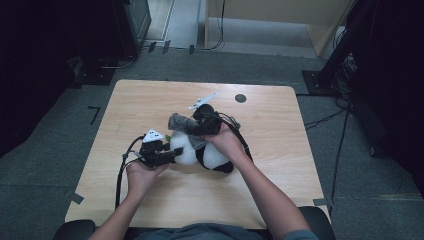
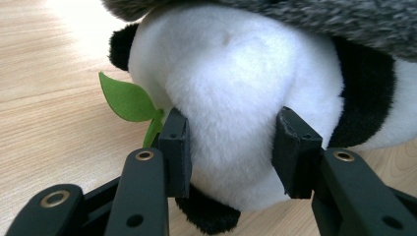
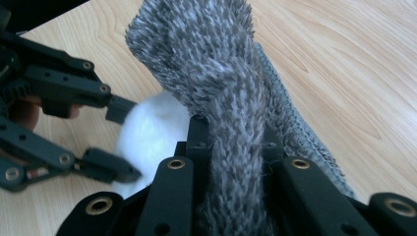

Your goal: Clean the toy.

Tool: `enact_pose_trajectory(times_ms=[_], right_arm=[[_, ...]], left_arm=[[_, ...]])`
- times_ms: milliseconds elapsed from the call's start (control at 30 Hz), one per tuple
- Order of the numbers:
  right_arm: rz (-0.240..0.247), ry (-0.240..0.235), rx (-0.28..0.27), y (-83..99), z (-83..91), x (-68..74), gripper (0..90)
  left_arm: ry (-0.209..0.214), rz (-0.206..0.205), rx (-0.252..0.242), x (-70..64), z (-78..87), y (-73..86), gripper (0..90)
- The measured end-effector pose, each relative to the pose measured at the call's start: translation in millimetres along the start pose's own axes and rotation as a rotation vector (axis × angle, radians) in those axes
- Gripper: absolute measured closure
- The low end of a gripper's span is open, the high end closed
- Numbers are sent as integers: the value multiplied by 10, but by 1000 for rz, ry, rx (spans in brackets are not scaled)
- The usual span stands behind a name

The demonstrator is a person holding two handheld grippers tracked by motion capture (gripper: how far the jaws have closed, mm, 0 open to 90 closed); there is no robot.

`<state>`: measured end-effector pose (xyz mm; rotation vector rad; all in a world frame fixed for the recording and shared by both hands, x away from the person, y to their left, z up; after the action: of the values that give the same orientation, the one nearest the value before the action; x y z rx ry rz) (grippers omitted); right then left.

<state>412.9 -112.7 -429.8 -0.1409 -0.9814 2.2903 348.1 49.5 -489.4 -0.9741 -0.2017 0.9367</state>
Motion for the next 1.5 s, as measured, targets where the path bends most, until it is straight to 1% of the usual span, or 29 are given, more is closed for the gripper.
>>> enact_pose_trajectory(times_ms=[133, 200, 300, 367, 500, 667, 900, 1000, 1100, 1200, 1267, 1500], right_arm=[[-20, 3, -4, 85, 85, -75, 762], [-30, 5, 3, 122, 129, -112, 762], [-27, 15, 11, 164, 198, -162, 762], [-36, 19, 13, 201, 249, -179, 762], [-52, 19, -13, 276, 340, -225, 761], [-83, 18, -27, 345, 455, -295, 761], [-117, 43, -60, 483, 627, -388, 761], [-123, 59, -68, 529, 681, -415, 760], [-125, 77, -69, 570, 731, -453, 759], [-147, 99, -68, 622, 786, -507, 759], [-160, 104, -67, 649, 812, -527, 759], [-180, 135, -55, 730, 884, -603, 760]], left_arm=[[2, -1, 0, 5, 0, -2, 558], [3, 0, 4, 7, 3, -3, 558], [4, 0, 3, 6, 5, -5, 559], [4, -3, 1, 5, 4, -6, 559], [6, -3, -1, 4, 3, -8, 560], [10, -2, 0, 11, 5, -9, 561], [16, 2, 0, 13, 2, -17, 563], [21, 7, 2, 19, 0, -20, 564], [26, 10, 4, 23, -4, -31, 564], [26, 13, 5, 22, -6, -39, 564], [28, 13, 5, 26, -8, -44, 564], [33, 21, -2, 32, -16, -54, 564]])
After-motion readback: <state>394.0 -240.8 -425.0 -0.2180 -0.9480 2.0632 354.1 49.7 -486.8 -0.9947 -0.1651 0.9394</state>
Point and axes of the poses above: each handheld gripper's, and its own axes: z roughly backward along the jaws, y roughly out of its underside, x roughly to its left, the point moved 4 cm from there along -z, roughly forward along the jaws, and after that the axes turned 2 degrees about -x, right-handed, at the moved point
